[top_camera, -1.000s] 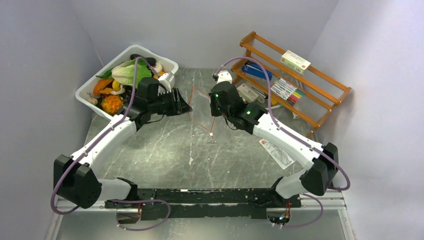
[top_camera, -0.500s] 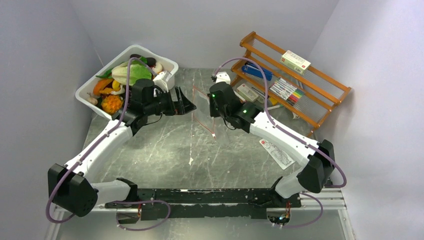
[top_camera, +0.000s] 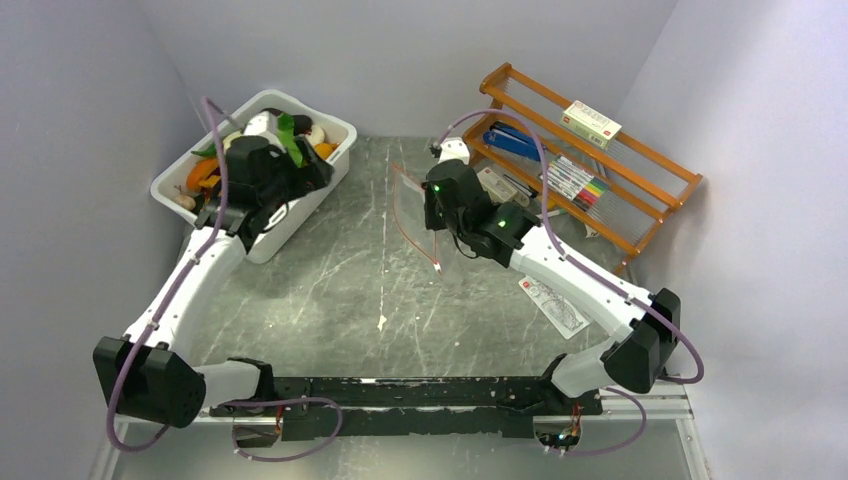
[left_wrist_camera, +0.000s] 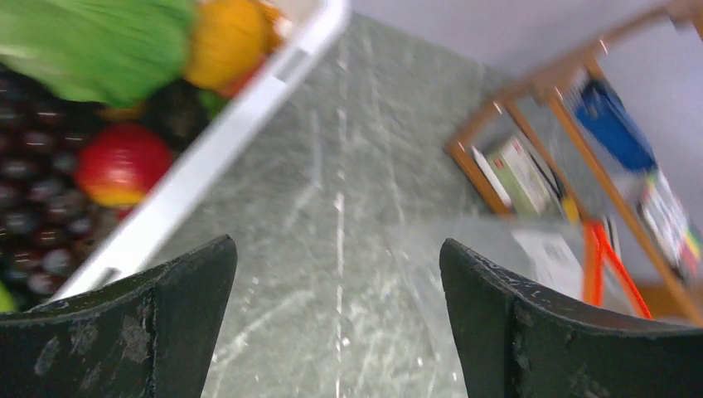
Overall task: Place the food in the zip-top bag and seal the zipper
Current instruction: Pick up the fake vegetable from the bin.
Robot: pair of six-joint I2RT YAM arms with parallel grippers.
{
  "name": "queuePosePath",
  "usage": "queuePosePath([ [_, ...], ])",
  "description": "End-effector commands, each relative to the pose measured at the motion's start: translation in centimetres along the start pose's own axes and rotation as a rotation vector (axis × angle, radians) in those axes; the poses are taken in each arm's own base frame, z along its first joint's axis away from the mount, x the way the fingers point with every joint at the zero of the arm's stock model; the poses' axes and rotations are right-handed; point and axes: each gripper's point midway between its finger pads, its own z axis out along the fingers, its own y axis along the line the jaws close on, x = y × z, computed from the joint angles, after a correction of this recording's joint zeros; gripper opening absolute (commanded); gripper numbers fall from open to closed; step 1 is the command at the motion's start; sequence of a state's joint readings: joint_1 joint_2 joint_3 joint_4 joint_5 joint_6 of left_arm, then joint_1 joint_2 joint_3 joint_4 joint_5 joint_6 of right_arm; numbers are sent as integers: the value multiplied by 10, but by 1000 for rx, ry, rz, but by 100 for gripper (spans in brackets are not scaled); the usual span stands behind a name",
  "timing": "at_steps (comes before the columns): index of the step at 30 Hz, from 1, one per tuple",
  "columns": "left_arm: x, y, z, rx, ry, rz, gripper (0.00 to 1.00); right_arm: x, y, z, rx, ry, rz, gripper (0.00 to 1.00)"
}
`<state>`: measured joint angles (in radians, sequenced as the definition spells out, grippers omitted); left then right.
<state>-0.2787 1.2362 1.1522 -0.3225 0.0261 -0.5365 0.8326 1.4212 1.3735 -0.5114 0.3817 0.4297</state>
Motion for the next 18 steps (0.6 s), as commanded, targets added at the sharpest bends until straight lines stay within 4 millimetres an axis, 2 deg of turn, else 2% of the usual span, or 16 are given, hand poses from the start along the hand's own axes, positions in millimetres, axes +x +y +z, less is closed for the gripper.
queuePosePath([
  [1,-46,46,4,-141,-190,-185,90,-2,7,-2,-43,-17,-1,0],
  [4,-68,90,3,-303,-254,-345,92,5,10,1,-66,-5,-4,0],
  [8,-98,132,7,-421,-355,-524,91,13,17,5,-100,21,-11,0],
  [11,-122,168,13,-491,-443,-567,99,13,21,5,-119,22,-13,0],
  [16,-134,218,36,-525,-445,-699,99,5,20,1,-123,-1,-14,0],
  [18,-142,224,44,-527,-450,-711,99,4,20,-1,-125,-9,-9,0],
])
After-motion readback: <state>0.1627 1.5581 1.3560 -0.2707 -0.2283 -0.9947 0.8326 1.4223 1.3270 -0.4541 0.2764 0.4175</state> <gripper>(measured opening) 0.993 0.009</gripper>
